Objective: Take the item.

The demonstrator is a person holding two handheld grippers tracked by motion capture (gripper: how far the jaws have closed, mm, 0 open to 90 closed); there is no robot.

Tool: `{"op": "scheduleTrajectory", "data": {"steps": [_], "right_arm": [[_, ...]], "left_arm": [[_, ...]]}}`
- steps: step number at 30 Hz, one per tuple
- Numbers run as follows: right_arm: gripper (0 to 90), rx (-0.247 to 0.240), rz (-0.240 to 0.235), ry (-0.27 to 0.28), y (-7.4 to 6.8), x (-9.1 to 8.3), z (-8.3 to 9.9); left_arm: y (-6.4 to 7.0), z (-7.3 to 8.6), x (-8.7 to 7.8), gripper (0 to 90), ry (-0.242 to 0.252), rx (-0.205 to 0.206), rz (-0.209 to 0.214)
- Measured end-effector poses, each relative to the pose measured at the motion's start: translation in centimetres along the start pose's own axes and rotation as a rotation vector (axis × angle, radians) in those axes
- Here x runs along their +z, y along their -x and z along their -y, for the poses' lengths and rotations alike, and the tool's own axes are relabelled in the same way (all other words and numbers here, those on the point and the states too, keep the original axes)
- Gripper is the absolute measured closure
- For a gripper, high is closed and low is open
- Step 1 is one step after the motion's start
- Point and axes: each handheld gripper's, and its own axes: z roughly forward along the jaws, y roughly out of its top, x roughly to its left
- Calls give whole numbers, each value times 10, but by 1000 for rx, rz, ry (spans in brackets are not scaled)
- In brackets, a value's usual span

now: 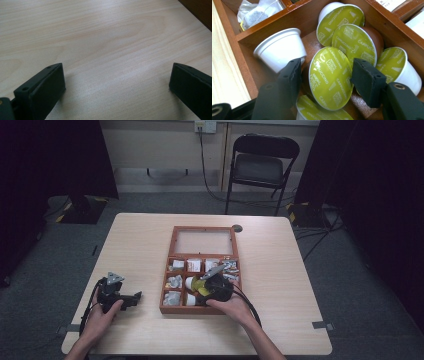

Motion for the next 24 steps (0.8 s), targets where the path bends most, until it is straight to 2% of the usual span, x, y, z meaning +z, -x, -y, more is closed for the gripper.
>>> {"op": "scheduleTrajectory", "data": {"steps": [5,8,12,18,21,24], "right_arm": [[418,-13,16,-10,-2,0,0],[442,-46,33,-67,-6,5,-1],[454,-25,14,-73,-4,5,-2],[441,-37,12,-98,-5,7,-2],[472,-40,13,-91,-5,6,-2],[531,-28,9,-52,-4,3,0]], "left_arm": [[0,0,0,0,0,0,0],[0,0,0,0,0,0,0],[0,0,0,0,0,0,0],[0,0,0,0,0,1,0],[0,0,0,0,0,1,0],[0,0,0,0,1,0,0]]}}
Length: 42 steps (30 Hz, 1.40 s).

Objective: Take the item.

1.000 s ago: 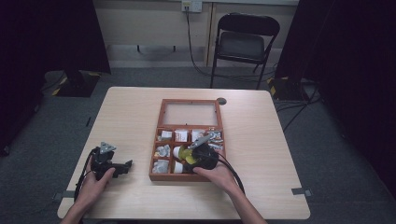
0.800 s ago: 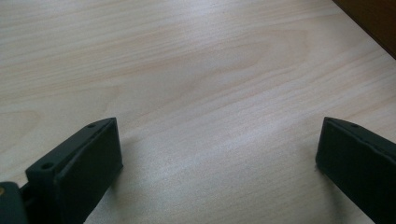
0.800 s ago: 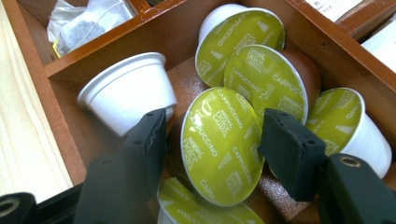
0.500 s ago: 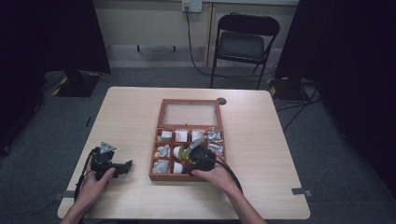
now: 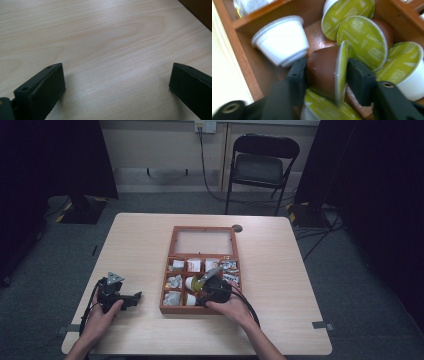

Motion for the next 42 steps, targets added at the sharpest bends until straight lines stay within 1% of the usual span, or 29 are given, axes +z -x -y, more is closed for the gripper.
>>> {"op": "scheduleTrajectory", "data": {"steps": [2,6,10,12,16,21,24,28,30,36,42], "right_arm": [[533,29,-22,11,4,-1,0],[539,26,-16,16,3,-1,1],[549,58,-43,44,6,-4,2],[551,66,-54,63,7,-5,3],[552,65,-56,78,8,-6,4],[553,76,-61,98,8,-8,4],[554,72,-62,102,8,-8,4],[554,77,-61,112,9,-11,4],[554,77,-62,124,9,-12,4],[554,64,-66,133,6,-13,2],[554,66,-61,153,7,-17,1]], "left_arm": [[0,0,0,0,-1,1,-1],[0,0,0,0,0,2,0],[0,0,0,0,0,1,0],[0,0,0,0,0,2,0],[0,0,0,0,-1,2,0],[0,0,0,0,-1,3,2],[0,0,0,0,-1,2,2],[0,0,0,0,-1,2,2],[0,0,0,0,-1,3,2],[0,0,0,0,-1,3,2],[0,0,0,0,-1,3,2]]}}
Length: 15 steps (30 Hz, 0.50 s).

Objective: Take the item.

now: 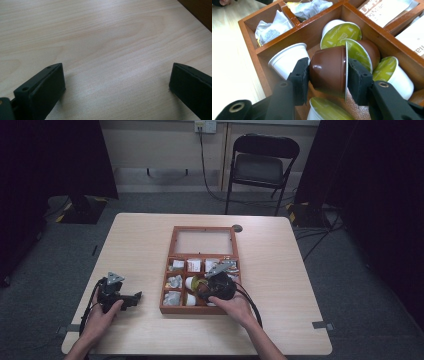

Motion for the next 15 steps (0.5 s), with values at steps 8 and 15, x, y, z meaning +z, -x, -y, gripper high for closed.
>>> {"op": "scheduleTrajectory", "data": {"steps": [8,15], "right_arm": [[553,5,3,25,0,-6,-1],[553,9,0,36,1,-8,-2]], "left_arm": [[0,0,0,0,0,0,-1],[0,0,0,0,0,-1,1]]}}
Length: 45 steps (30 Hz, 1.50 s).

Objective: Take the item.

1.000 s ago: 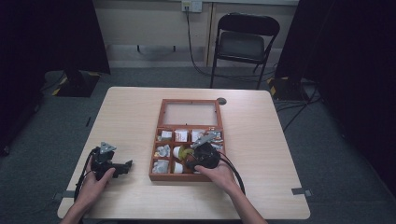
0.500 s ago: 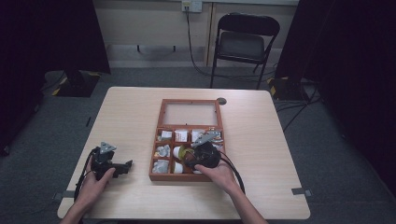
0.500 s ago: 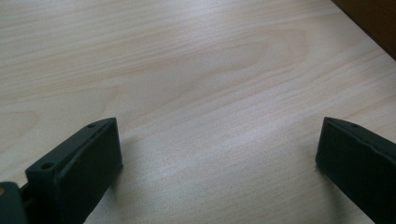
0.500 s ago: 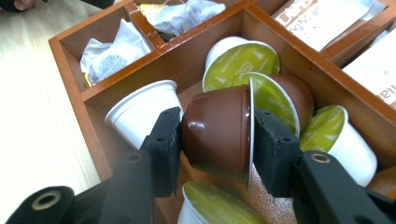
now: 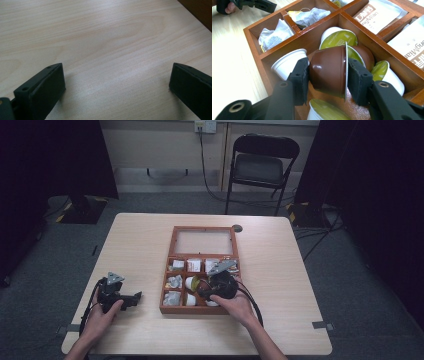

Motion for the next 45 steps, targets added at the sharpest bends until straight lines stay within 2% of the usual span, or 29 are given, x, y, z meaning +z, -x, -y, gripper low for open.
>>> {"op": "scheduleTrajectory", "data": {"steps": [15,22,37,45], "right_arm": [[553,14,16,60,4,-18,-3],[553,19,32,71,6,-24,-3],[553,41,56,148,13,-52,-7],[553,42,65,154,14,-57,-7]], "left_arm": [[0,0,0,0,0,1,0],[0,0,0,0,0,0,0],[0,0,0,0,0,2,-1],[0,0,0,0,0,0,0]]}}
